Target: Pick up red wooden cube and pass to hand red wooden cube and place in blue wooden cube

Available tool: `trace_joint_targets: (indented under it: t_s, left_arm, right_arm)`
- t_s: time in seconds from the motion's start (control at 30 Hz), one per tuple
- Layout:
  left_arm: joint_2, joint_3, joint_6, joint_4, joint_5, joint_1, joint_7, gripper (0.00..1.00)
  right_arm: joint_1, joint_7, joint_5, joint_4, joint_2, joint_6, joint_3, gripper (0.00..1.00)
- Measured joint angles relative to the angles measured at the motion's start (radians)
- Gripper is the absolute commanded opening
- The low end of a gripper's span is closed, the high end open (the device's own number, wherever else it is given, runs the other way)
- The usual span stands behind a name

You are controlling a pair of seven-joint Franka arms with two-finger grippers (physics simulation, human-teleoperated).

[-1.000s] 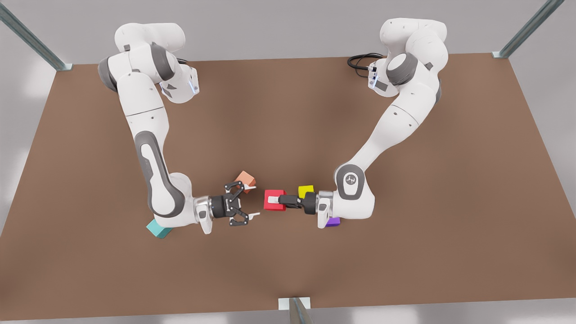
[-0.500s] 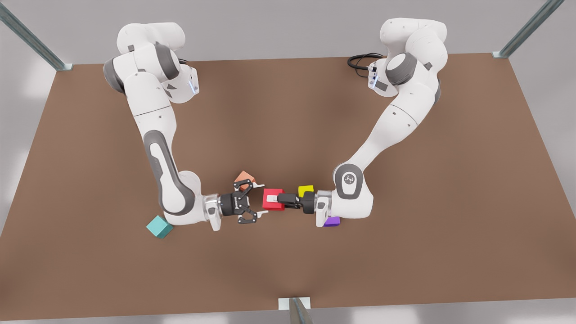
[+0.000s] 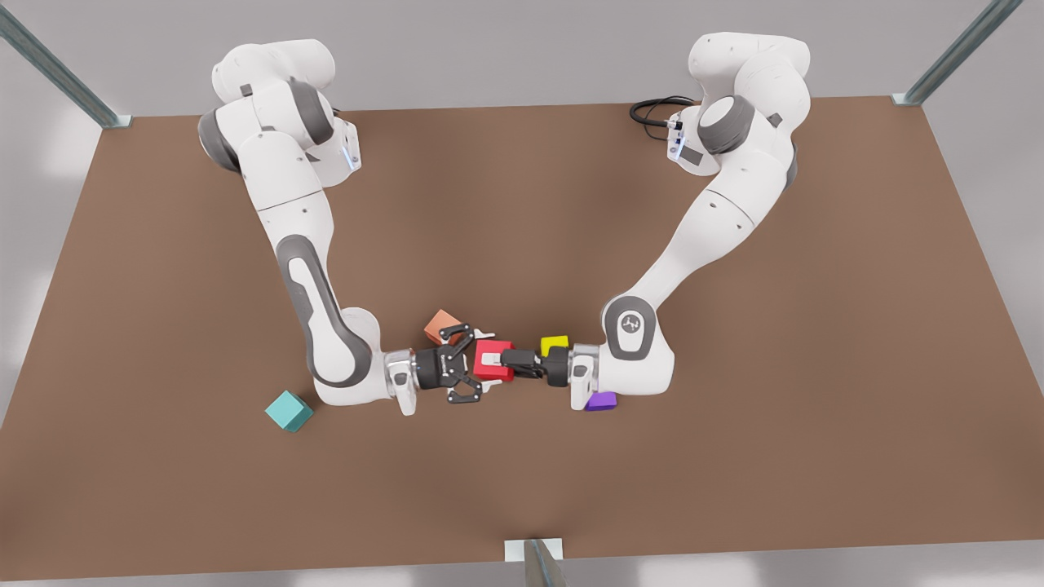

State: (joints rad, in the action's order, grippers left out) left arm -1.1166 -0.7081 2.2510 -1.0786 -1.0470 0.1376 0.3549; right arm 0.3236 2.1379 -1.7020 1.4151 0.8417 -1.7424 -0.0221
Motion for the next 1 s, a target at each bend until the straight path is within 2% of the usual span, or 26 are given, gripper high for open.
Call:
trace_joint_targets:
  t_s: [0.03,0.07,0.13,0.17,0.23,0.47,0.6,0.67,0.77,0.87,0.9,0.93,1.0]
  left_arm:
    - [0.000,0.000,0.001,0.000,0.000,0.000,0.001,0.55]
    - [0.001,0.000,0.001,0.000,0.000,0.000,0.001,0.55]
    - [0.000,0.000,0.002,0.000,0.000,0.000,0.002,0.56]
    - [0.000,0.001,0.003,0.000,-0.001,0.000,0.003,0.59]
    - [-0.001,0.000,0.002,0.000,-0.010,0.000,0.010,1.00]
    - [0.006,0.000,0.000,-0.006,-0.015,-0.022,0.033,1.00]
    - [0.036,-0.003,-0.052,-0.055,0.013,-0.146,0.040,1.00]
    - [0.060,-0.003,-0.104,-0.069,0.072,-0.217,0.038,1.00]
    - [0.166,-0.002,-0.344,0.024,0.411,-0.353,-0.008,1.00]
    - [0.358,-0.001,-0.649,0.107,0.851,-0.436,-0.090,1.00]
    - [0.423,0.000,-0.729,0.116,0.958,-0.464,-0.119,1.00]
    - [0.488,0.046,-0.796,0.104,1.039,-0.466,-0.148,1.00]
    - [0.801,0.468,-0.831,-0.221,1.076,-0.223,-0.169,1.00]
  right_arm:
    - [0.000,0.000,0.000,-0.001,0.000,-0.002,0.001,0.52]
    - [0.001,0.000,-0.001,-0.001,0.000,-0.003,0.001,0.43]
    - [0.002,0.001,-0.002,-0.001,0.000,-0.011,0.002,0.43]
    - [0.003,0.002,-0.004,-0.001,0.000,-0.015,0.001,0.43]
    - [0.002,0.003,-0.006,-0.001,0.000,-0.022,0.001,0.43]
    - [-0.007,0.005,-0.006,0.001,-0.003,-0.029,0.006,0.43]
    - [-0.021,0.007,0.021,0.003,-0.008,-0.028,0.039,0.43]
    - [-0.060,0.008,0.117,0.016,-0.011,-0.025,0.047,0.43]
    - [-0.088,0.011,0.393,0.040,-0.057,0.015,0.170,0.43]
    - [-0.075,0.012,0.740,0.045,-0.130,0.077,0.336,0.43]
    - [-0.037,0.013,0.846,0.045,-0.145,0.092,0.421,0.44]
    - [0.017,0.015,0.931,0.045,-0.151,0.105,0.517,0.44]
    - [0.072,0.020,1.069,0.043,-0.153,0.117,0.618,0.44]
